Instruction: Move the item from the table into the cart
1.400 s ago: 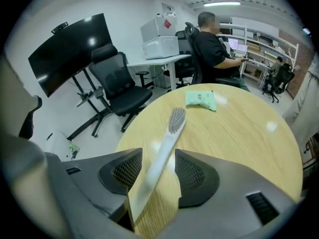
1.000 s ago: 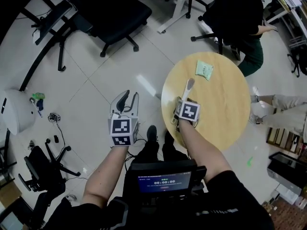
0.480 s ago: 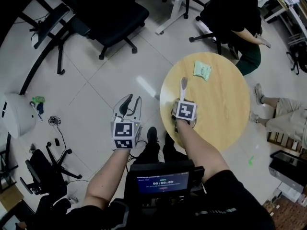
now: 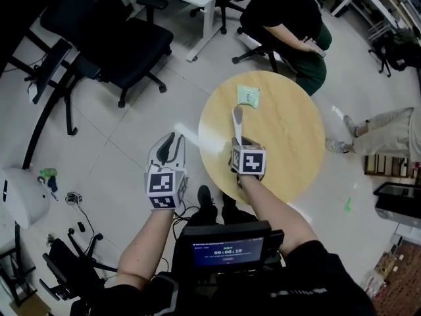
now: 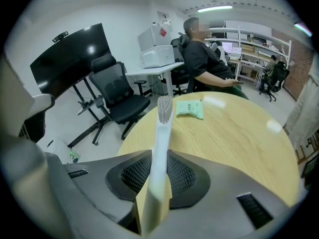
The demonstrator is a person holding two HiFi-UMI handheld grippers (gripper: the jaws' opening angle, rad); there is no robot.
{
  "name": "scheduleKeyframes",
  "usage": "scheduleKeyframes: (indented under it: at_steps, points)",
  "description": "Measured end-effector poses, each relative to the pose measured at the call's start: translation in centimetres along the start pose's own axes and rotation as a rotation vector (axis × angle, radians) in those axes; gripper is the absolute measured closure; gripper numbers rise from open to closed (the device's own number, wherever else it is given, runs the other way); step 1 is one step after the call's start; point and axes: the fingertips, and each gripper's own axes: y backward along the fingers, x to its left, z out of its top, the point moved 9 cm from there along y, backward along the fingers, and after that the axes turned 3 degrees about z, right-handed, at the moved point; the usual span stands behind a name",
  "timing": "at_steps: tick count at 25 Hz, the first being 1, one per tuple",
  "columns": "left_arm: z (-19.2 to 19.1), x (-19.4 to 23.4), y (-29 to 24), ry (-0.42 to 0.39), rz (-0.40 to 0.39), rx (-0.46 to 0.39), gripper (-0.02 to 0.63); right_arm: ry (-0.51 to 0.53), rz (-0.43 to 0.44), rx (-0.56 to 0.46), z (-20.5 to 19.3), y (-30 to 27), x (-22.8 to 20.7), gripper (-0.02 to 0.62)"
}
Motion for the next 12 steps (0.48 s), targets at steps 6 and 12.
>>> scheduleKeyframes:
  at_steps: [6,12]
  points:
    - [4.4,-8.7,0.4,-0.073,-0.133,-0.093,0.606,-0.037,-0.016,-0.192,1.4,10.9,-5.4,0.520]
    - [7.5,-23.3,3.8,-0.142,-0.291,-0.127,0.606,-0.077,-0.052,-0.377,-1.6,27.0,-14.8,0.520]
